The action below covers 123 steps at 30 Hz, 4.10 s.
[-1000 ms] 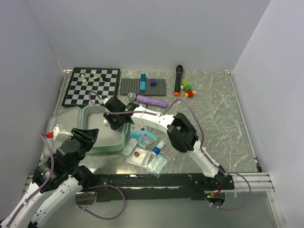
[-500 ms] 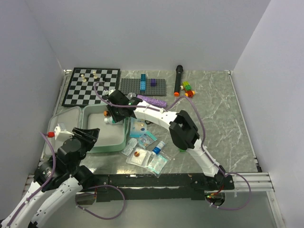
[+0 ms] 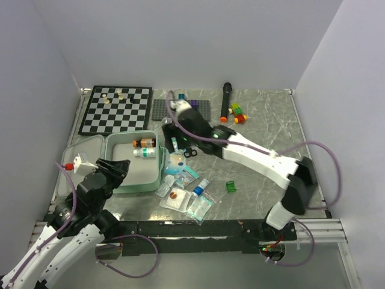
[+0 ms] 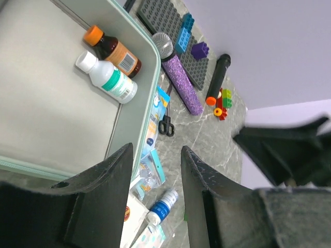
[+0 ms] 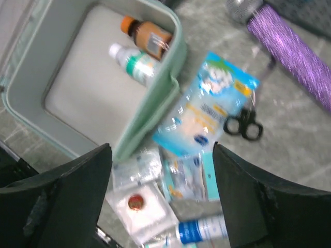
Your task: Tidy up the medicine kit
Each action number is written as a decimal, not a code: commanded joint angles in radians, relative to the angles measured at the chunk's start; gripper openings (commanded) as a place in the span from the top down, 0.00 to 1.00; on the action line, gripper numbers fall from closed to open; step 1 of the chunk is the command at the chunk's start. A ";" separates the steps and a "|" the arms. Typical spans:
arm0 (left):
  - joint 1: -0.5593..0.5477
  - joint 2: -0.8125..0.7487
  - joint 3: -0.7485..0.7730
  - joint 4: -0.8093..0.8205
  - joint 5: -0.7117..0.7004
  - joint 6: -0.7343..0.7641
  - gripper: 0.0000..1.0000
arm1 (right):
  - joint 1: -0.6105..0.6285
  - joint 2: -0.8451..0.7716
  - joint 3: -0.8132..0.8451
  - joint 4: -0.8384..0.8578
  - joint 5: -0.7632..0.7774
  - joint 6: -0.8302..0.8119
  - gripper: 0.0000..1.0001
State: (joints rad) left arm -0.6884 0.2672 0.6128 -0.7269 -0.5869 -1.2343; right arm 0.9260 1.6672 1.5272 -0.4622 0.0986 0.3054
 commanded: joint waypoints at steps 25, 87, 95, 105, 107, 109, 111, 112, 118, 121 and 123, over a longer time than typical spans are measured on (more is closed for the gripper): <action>0.000 0.084 -0.074 0.161 0.125 0.026 0.53 | -0.053 -0.149 -0.656 0.099 -0.177 0.296 0.11; 0.000 -0.056 -0.073 0.043 0.082 0.002 0.53 | -0.021 -0.362 -0.431 0.063 -0.051 -0.182 0.70; 0.001 -0.060 -0.032 -0.020 0.070 -0.004 0.53 | 0.050 -0.178 -0.382 0.435 -0.350 -0.727 0.71; 0.000 -0.082 -0.005 -0.048 0.058 -0.013 0.53 | 0.066 0.232 0.024 0.335 -0.505 -0.819 0.80; 0.000 -0.088 -0.007 -0.048 0.061 -0.014 0.53 | 0.071 0.288 0.059 0.314 -0.514 -0.828 0.80; 0.000 -0.097 -0.013 -0.045 0.059 -0.016 0.53 | 0.073 0.339 0.105 0.275 -0.528 -0.833 0.79; 0.000 -0.100 -0.018 -0.042 0.058 -0.016 0.53 | 0.079 0.380 0.132 0.263 -0.528 -0.835 0.78; 0.000 -0.102 -0.019 -0.042 0.056 -0.014 0.53 | 0.083 0.393 0.143 0.255 -0.525 -0.842 0.77; 0.001 -0.088 -0.016 -0.035 0.047 -0.008 0.53 | 0.094 0.468 0.211 0.192 -0.427 -0.858 0.71; 0.000 -0.079 -0.018 -0.035 0.047 -0.008 0.53 | 0.094 0.494 0.251 0.137 -0.369 -0.864 0.68; 0.000 -0.077 -0.021 -0.029 0.047 -0.008 0.53 | 0.094 0.503 0.263 0.114 -0.340 -0.868 0.66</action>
State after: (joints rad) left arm -0.6884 0.1761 0.5739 -0.7757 -0.5217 -1.2423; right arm 1.0168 2.1597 1.7161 -0.2909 -0.3122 -0.5278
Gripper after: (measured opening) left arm 0.472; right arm 0.336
